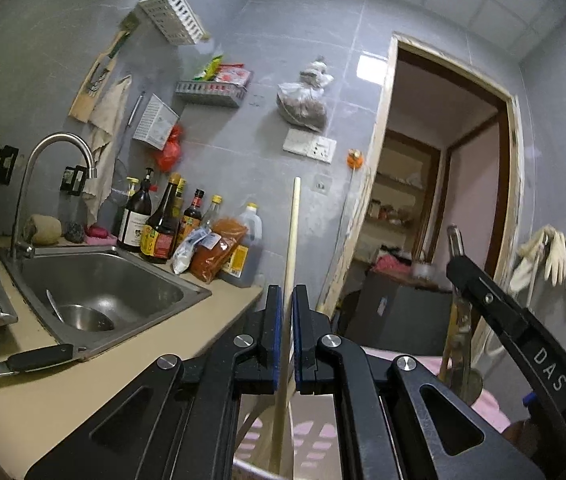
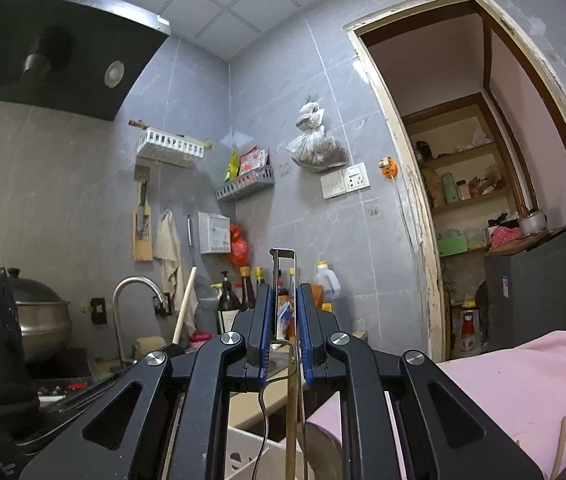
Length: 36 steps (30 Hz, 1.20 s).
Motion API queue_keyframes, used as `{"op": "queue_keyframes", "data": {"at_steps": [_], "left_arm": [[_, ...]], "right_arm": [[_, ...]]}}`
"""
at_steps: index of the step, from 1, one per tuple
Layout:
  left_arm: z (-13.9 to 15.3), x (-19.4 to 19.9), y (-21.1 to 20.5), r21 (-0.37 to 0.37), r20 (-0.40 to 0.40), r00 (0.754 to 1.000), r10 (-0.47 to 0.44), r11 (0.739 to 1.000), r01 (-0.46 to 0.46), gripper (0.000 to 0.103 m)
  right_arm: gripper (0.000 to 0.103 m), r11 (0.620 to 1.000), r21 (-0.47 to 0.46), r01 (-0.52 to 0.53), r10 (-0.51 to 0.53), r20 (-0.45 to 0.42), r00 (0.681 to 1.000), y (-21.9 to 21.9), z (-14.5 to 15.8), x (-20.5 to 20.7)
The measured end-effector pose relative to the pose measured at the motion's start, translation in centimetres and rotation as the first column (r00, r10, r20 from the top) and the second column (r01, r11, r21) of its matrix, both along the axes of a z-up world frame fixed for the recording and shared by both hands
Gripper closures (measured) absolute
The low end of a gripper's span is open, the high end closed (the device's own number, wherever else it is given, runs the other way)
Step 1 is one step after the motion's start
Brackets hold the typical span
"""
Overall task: Organize utensils
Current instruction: 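Lift the chopstick and peeler upright and carry them to the white holder, then lower the chopstick and peeler into the white holder and open both tools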
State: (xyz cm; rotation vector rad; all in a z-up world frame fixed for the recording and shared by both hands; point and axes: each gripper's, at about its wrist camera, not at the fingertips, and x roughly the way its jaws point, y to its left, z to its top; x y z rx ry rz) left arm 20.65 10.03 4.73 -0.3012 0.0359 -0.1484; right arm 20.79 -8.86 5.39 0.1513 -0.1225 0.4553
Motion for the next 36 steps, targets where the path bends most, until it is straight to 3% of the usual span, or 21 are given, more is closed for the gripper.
{"op": "queue_keyframes", "data": {"at_steps": [11,20,23,25,29,31,36], "left_arm": [[-1.2,-0.8,0.4,0.019,-0.089,0.993,-0.078,0.997,0.08,0.098],[1.4,-3.2,-0.3,0.005,-0.066,0.988,-0.138,0.99,0.139,0.072],[2.9,-4.3,-1.4,0.025,-0.034,0.988,-0.148,0.989,0.149,0.051],[3.9,-4.9,-2.3,0.032,-0.017,0.985,-0.17,0.985,0.17,0.033],[5.4,-5.9,-4.9,0.073,0.01,0.979,-0.202,0.977,0.201,0.014],[5.8,-6.5,-6.3,0.096,0.029,0.974,-0.223,0.971,0.219,0.004],[6.1,-7.1,-10.1,0.147,0.036,0.953,-0.3,0.945,0.292,0.002]], "right_arm": [[0.091,0.996,-0.073,-0.044,0.042,-0.034,0.999,-0.6,-0.7,-1.0],[0.075,0.997,-0.073,-0.039,0.039,0.004,0.999,-3.4,1.6,-4.4],[0.055,0.997,-0.076,0.012,-0.01,0.031,0.999,-5.2,2.8,-5.9],[0.034,0.996,-0.068,0.052,-0.049,0.047,0.998,-6.5,3.5,-6.8],[0.018,0.986,-0.074,0.146,-0.139,0.088,0.986,-9.7,4.8,-8.9],[0.0,0.977,-0.079,0.199,-0.191,0.107,0.976,-11.6,5.1,-10.0],[0.0,0.948,-0.091,0.305,-0.292,0.137,0.947,-15.3,4.9,-12.0]]}}
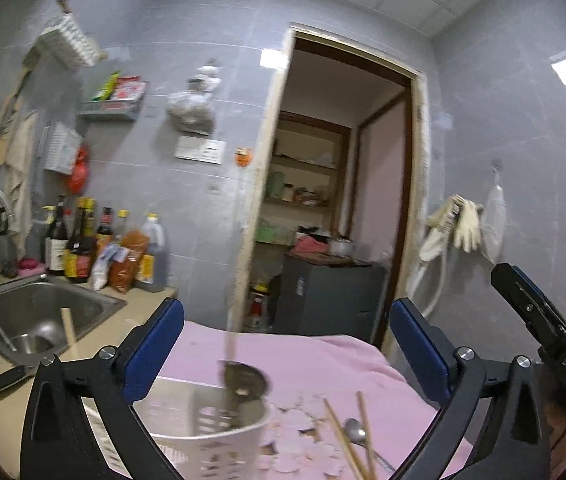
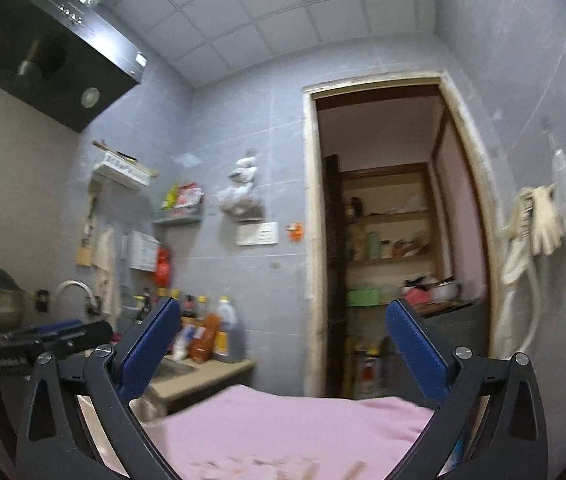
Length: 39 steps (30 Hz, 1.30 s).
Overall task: Organize utensils
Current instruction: 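Lower the chopstick and peeler into the white holder and open both tools, then move both open tools back over the remaining chopsticks and spoon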
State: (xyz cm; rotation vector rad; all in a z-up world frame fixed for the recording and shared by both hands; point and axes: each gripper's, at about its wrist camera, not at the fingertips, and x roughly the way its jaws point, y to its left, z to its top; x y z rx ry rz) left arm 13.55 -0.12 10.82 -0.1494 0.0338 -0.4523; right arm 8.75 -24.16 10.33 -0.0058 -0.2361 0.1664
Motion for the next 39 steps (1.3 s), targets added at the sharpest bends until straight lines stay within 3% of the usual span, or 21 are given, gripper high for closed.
{"op": "queue_keyframes", "data": {"at_steps": [9,16,24,29,32,34,37,39], "left_arm": [[-2.2,0.8,-6.1,0.103,-0.057,0.993,-0.103,0.989,0.108,0.002],[-4.8,1.7,-9.0,0.182,-0.114,0.987,-0.113,0.974,0.133,0.002],[-7.9,3.6,-11.2,0.268,-0.263,0.954,-0.144,0.939,0.216,0.002],[-9.6,4.5,-12.2,0.291,-0.35,0.923,-0.158,0.919,0.267,0.004],[-10.5,4.8,-12.8,0.306,-0.386,0.905,-0.18,0.9,0.31,0.016],[-10.9,5.1,-13.2,0.317,-0.414,0.89,-0.19,0.887,0.336,0.03],[-11.6,5.8,-13.7,0.323,-0.466,0.862,-0.198,0.869,0.374,0.047],[-12.1,6.5,-13.9,0.321,-0.503,0.843,-0.193,0.863,0.389,0.056]], "right_arm": [[0.0,0.993,-0.043,0.11,-0.113,-0.083,0.99,-4.9,-2.0,-1.3],[0.0,0.986,-0.027,0.164,-0.166,-0.172,0.971,-7.5,-4.0,-0.1],[0.0,0.991,-0.034,0.132,-0.136,-0.301,0.944,-8.5,-5.7,2.6],[0.017,0.993,-0.038,0.108,-0.114,-0.415,0.903,-8.9,-6.5,4.9],[0.032,0.994,-0.056,0.097,-0.112,-0.491,0.864,-8.9,-7.2,6.5],[0.045,0.995,-0.062,0.077,-0.099,-0.554,0.827,-8.9,-7.9,7.9],[0.056,0.998,-0.051,0.047,-0.068,-0.634,0.77,-8.8,-9.0,9.6],[0.058,0.998,-0.052,0.025,-0.053,-0.68,0.731,-8.6,-9.8,10.8]]}}
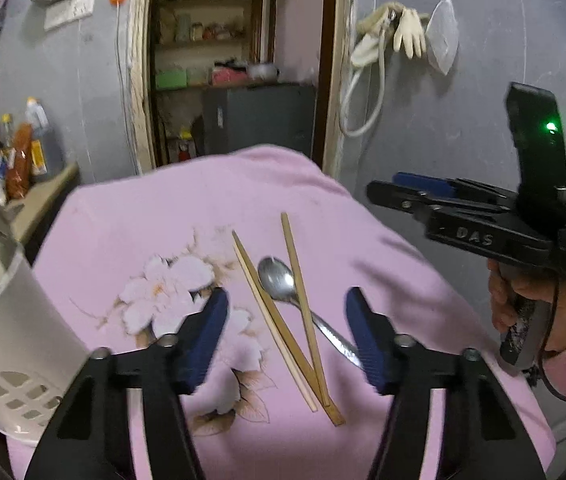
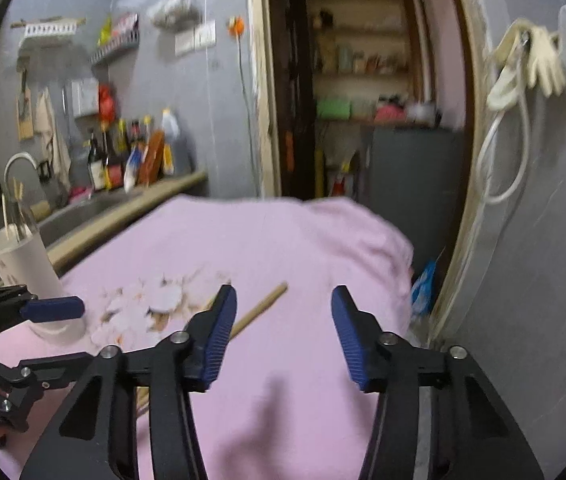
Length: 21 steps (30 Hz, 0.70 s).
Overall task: Organize utensils
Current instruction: 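Move both open tools back over the remaining chopsticks and spoon, then close the left tool on a chopstick while the right tool grips another chopstick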
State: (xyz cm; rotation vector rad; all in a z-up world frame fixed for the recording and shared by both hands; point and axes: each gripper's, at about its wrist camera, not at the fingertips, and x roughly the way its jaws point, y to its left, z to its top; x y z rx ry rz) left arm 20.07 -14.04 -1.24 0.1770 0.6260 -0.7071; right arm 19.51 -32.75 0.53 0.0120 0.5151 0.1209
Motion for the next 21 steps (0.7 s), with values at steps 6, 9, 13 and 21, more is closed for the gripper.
{"op": "queue_keyframes", "data": {"at_steps": [6,9,13,21], "left_arm": [[-1.7,2.6,-0.4,0.031,-0.125,0.992,0.034,0.999,-0.03,0.074],[-2.5,4.1,-0.6,0.044,-0.201,0.978,0.051,0.998,-0.043,0.079],[-3.5,5.4,-0.5,0.053,-0.274,0.959,0.077,0.997,-0.065,0.084],[-4.0,7.2,-0.4,0.045,-0.344,0.935,0.089,0.996,-0.078,0.085]], "right_arm": [[0.064,0.997,0.023,-0.069,0.072,-0.191,0.979,1.1,-2.6,3.8],[0.067,0.996,0.046,-0.08,0.089,-0.25,0.964,1.4,-3.3,5.5],[0.071,0.994,0.079,-0.073,0.095,-0.318,0.943,1.4,-3.9,7.6],[0.074,0.995,0.076,-0.071,0.096,-0.414,0.905,2.0,-5.5,10.7]]}}
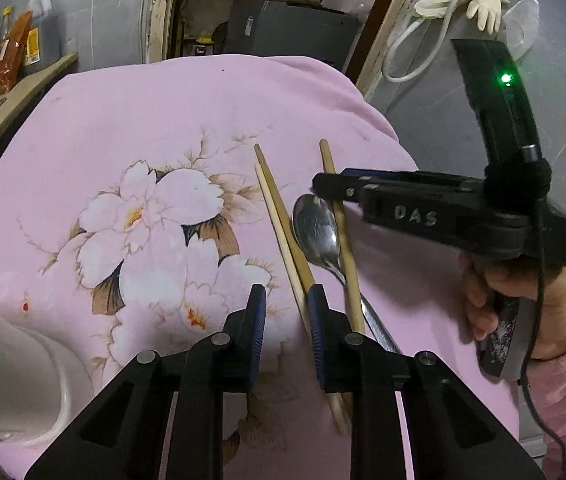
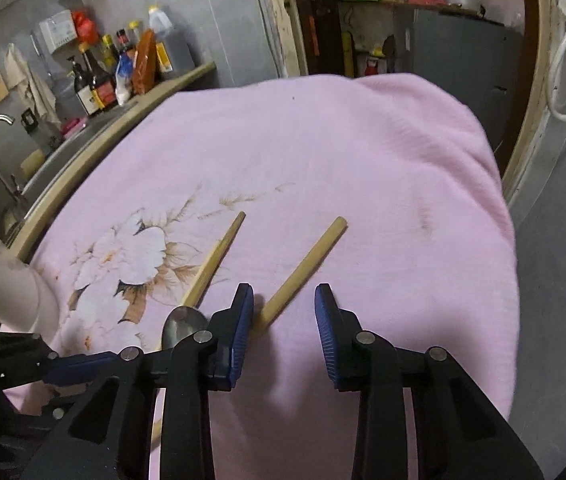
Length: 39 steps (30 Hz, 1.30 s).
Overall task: Organize utensils
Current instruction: 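Close the left tool on a chopstick while the right tool grips another chopstick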
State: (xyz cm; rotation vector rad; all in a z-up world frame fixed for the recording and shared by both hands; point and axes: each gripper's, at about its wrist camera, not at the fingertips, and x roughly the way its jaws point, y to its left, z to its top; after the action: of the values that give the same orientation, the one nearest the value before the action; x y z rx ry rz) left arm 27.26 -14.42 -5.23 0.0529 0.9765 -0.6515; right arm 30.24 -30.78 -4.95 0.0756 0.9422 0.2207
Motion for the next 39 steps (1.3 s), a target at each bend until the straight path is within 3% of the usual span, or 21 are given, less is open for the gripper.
{"op": "queue_keyframes", "data": {"at_steps": [11,13,16,19,28,34,39], "left_arm": [[0.3,2.4,-1.1,0.018,-0.03,0.999,0.017,1.0,-0.017,0.085],[0.3,2.7,-1.1,0.005,-0.053,0.998,0.021,1.0,-0.02,0.09],[0.3,3.1,-1.3,-0.003,-0.07,0.997,0.012,1.0,-0.012,0.099],[0.4,3.2,-1.4,0.011,-0.067,0.998,0.011,1.0,-0.01,0.099],[-0.2,4.1,-1.6,-0.021,-0.155,0.988,0.012,1.0,-0.015,0.099],[-0.1,4.4,-2.4,0.022,-0.131,0.991,0.013,1.0,-0.01,0.098],[-0.2,5.1,-2.0,-0.009,-0.173,0.984,0.033,0.999,-0.035,0.099]], "right_arm": [[0.089,0.996,-0.081,-0.036,0.033,-0.031,0.999,0.2,0.2,-0.1],[0.091,0.996,-0.086,-0.038,0.035,-0.038,0.999,-0.1,0.2,-0.5],[0.091,0.994,-0.099,-0.041,0.036,-0.052,0.998,-0.3,0.4,-0.9],[0.091,0.993,-0.114,-0.044,0.036,-0.064,0.997,0.0,0.4,-0.8],[0.091,0.996,-0.085,-0.036,0.03,-0.067,0.997,-0.1,0.3,-0.7],[0.091,0.989,-0.135,-0.058,0.051,-0.057,0.997,0.0,0.5,-1.5],[0.091,0.996,-0.086,-0.034,0.026,-0.088,0.996,-0.5,0.3,-0.8]]}}
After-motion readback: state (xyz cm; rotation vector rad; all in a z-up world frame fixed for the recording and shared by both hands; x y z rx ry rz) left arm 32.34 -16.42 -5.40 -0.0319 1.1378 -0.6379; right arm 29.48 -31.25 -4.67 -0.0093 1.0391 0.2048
